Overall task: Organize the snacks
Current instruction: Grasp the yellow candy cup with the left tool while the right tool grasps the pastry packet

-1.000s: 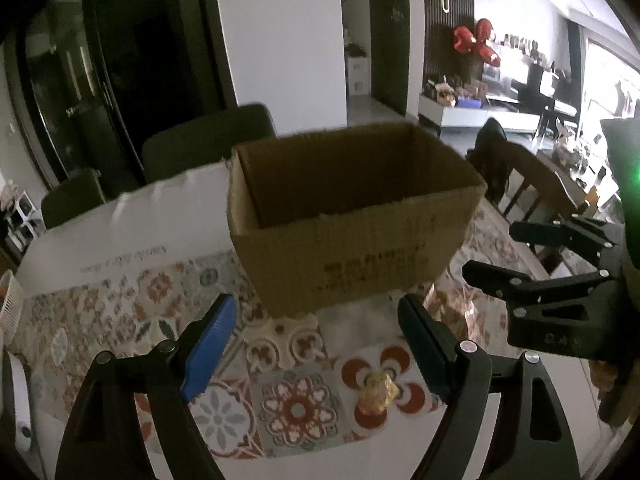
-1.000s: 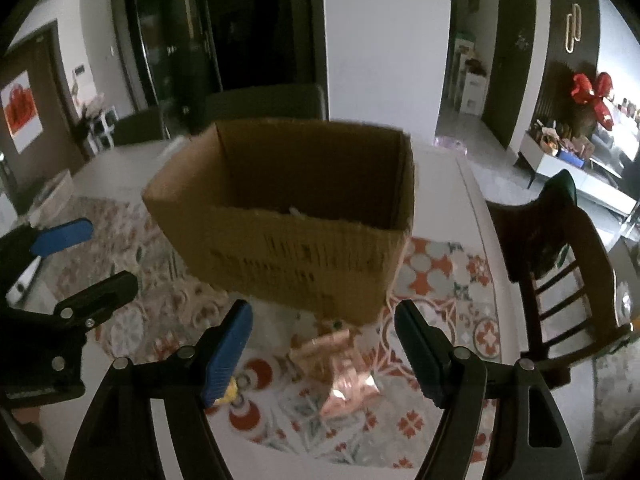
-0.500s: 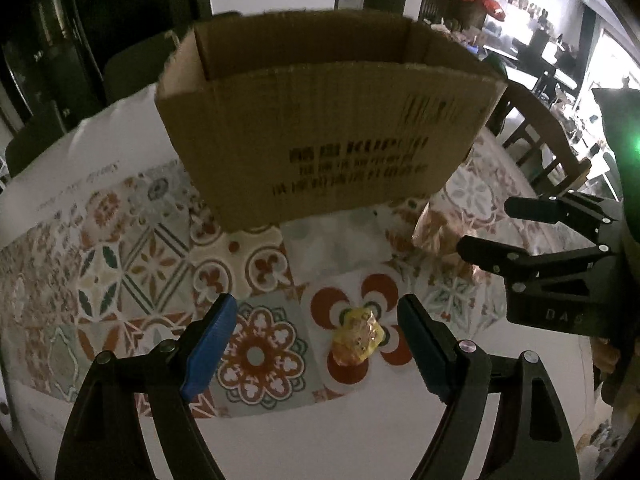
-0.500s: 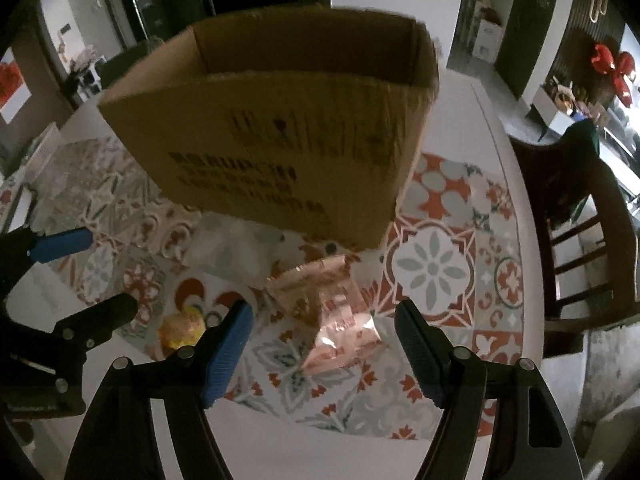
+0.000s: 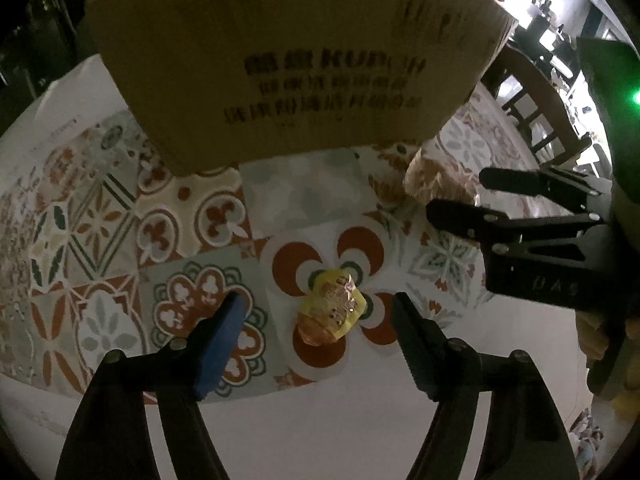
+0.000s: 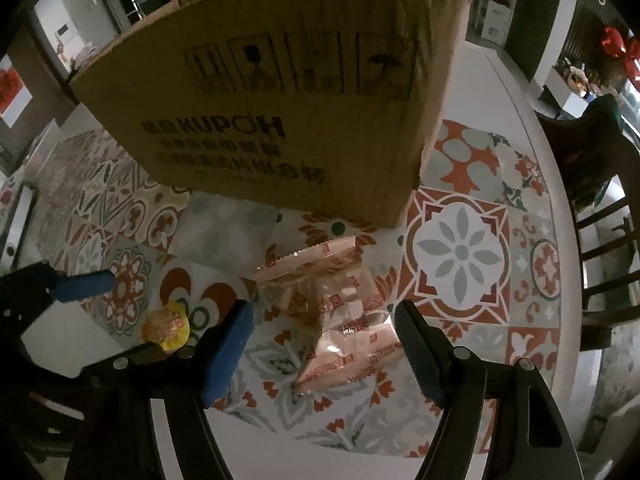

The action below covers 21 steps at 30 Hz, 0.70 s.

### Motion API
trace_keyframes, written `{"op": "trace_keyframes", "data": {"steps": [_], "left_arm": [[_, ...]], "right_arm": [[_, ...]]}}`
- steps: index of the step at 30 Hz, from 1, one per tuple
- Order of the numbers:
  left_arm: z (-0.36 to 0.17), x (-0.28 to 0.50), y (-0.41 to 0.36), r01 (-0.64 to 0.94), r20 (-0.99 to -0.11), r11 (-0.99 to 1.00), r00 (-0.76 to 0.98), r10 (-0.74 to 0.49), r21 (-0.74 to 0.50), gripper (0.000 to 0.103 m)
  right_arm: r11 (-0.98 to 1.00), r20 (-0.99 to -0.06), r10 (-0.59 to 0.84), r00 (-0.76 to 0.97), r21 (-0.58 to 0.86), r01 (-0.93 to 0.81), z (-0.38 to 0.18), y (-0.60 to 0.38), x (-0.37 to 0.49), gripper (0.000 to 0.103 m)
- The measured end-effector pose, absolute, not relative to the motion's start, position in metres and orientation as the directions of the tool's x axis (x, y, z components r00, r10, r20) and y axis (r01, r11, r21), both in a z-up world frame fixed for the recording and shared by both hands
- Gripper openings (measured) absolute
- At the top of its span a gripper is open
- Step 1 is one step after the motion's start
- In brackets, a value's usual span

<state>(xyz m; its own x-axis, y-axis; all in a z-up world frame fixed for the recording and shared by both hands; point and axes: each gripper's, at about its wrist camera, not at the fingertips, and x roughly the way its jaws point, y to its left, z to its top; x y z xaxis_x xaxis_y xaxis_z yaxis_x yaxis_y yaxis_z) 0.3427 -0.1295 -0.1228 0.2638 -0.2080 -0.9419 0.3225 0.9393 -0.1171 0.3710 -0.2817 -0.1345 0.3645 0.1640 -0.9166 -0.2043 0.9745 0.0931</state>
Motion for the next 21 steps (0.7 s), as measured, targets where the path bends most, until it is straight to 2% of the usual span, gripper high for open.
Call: {"op": "trace_keyframes", "data": {"steps": [8,11,14,16,21], "left_arm": [[-0.139,0.343,-0.141,0.321,-0.950,0.941,0.248,-0.190,-0.104,0.063],[-0.143,0.343,-0.146,0.322,-0.951,0.940,0.238,-0.198,-0.115,0.058],[-0.145,0.343,-0.148,0.317,-0.950,0.942,0.241,-0.197,-0.115,0.048],[-0.145,0.342,-0.149,0.320,-0.948,0.941,0.252,-0.193,-0.107,0.040],[-0.144,0.344,-0.144,0.307,-0.941,0.944,0.266,-0.210,-0.124,0.039]], "right_arm": [[0.978,-0.923,0.153,0.353,0.090,-0.188,-0.151,-0.276,0.375,0.073],[0.977,-0.922,0.150,0.356,0.084,-0.195,-0.153,-0.274,0.374,0.063],[0.976,-0.917,0.153,0.368,0.083,-0.200,-0.153,-0.272,0.372,0.060],[0.975,-0.911,0.157,0.382,0.082,-0.205,-0.152,-0.272,0.370,0.051],[0.977,-0.900,0.139,0.413,0.057,-0.206,-0.150,-0.273,0.363,0.046]]}}
